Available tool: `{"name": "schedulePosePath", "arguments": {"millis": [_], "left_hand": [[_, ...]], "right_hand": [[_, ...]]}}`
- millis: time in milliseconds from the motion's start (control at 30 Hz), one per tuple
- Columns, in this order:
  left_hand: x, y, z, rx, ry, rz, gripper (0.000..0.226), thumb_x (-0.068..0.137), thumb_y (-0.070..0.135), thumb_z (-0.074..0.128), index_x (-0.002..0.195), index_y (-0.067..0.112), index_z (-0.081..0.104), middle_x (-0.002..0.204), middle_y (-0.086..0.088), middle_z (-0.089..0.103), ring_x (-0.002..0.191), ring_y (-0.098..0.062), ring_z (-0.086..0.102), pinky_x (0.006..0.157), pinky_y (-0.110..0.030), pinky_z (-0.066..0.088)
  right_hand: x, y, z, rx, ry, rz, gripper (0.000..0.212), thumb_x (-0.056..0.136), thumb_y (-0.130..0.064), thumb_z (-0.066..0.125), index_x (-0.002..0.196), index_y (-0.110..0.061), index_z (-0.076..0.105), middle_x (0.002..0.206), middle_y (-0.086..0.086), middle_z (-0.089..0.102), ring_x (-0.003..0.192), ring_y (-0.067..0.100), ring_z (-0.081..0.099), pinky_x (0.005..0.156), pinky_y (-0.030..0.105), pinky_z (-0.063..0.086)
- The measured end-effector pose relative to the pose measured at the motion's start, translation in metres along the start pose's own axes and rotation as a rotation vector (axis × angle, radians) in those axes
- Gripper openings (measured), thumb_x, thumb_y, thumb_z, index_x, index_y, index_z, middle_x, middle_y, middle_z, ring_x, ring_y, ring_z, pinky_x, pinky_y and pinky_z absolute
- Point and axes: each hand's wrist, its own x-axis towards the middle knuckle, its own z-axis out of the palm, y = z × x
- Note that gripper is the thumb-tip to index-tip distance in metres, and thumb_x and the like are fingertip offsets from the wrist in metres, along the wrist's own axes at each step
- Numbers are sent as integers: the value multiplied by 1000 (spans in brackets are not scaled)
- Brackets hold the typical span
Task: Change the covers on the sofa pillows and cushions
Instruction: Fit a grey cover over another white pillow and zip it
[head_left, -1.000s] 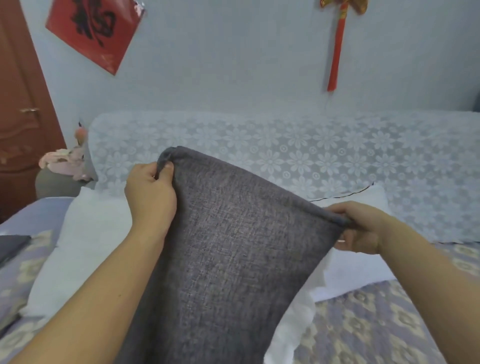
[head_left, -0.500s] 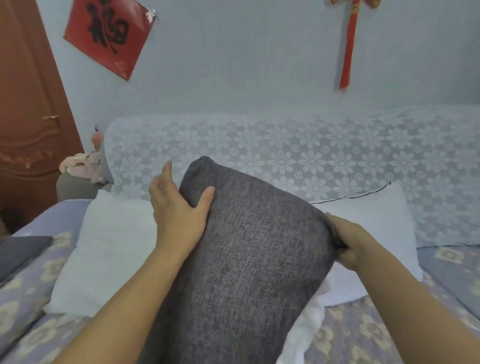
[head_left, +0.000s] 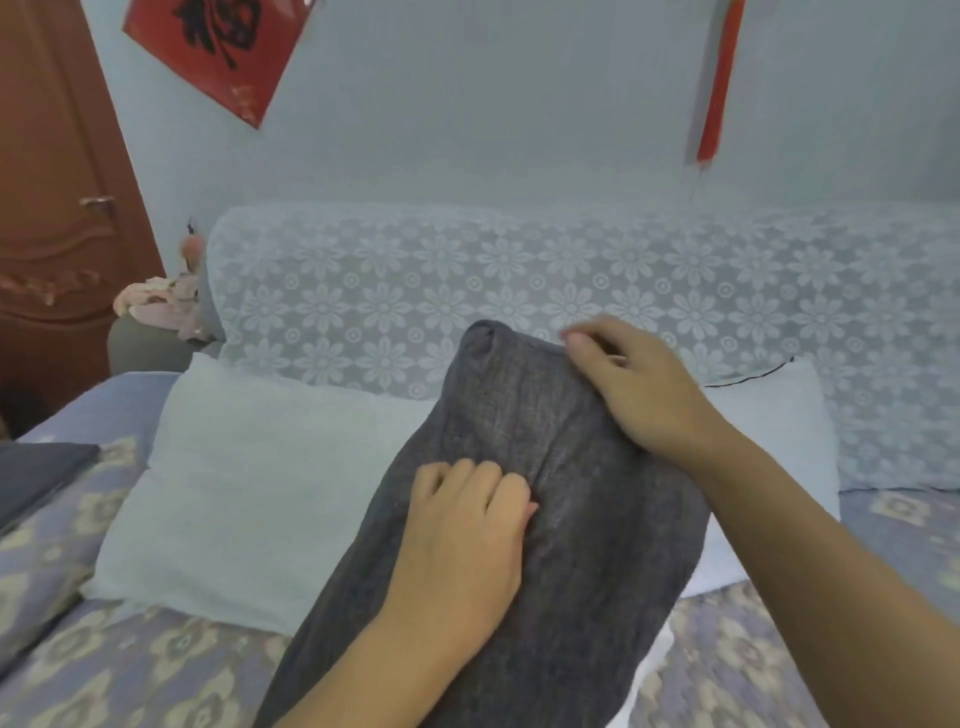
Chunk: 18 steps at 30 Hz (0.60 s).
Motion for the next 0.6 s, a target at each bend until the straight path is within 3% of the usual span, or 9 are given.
{"name": "schedulePosePath", "arguments": {"millis": [67,167,200,267,367,467,600], "left_hand": [[-4,9,-5,-37,-63,34,20,96,26,56,78,22,48,74,4,50,70,-21,46,69,-42,45],[-4,8,-25,-263,-144,13,27,102,40,50,82,23,53,81,8,51,77,-14,50,70,-37,47],[-1,3,-34,-415,-118,-74,28,103,43,50,84,24,57,84,10,52,80,-10,53,72,-32,47],[12,-9,-52,-584,112,-261,16,100,32,58,88,23,63,88,13,56,84,-8,58,71,-23,47],[43,-20,-67,-510,338,-328,8,93,13,68,90,19,65,89,10,59,85,-8,59,71,-20,47],[68,-26,-73,-404,279,-182,7,92,11,73,96,15,69,94,9,61,87,-6,58,77,-20,47],[84,-35,-76,-240,88,-48,8,94,25,63,96,20,69,93,9,63,82,-15,62,70,-40,53]], "right_hand": [[-7,-30,9,-15,-190,-161,28,96,-44,60,122,-34,64,115,-27,64,110,-9,56,94,10,40],[-15,-31,15,18,-192,-233,23,93,-36,67,116,-33,68,109,-23,68,105,-6,61,91,12,43],[-17,-27,14,75,-173,-221,22,93,-32,68,114,-31,69,107,-22,69,104,-5,62,89,12,43],[-20,-23,15,160,-149,-195,22,93,-27,69,114,-30,70,108,-21,70,103,-6,62,87,9,43],[-23,-21,22,156,-125,-207,25,92,-26,70,117,-30,69,112,-22,68,107,-6,61,89,9,43],[-22,-24,25,137,-101,-233,27,91,-26,71,118,-28,70,113,-20,68,109,-4,60,95,17,45],[-21,-26,27,123,-99,-256,27,91,-27,70,118,-29,70,114,-18,68,111,1,60,100,32,47]]}}
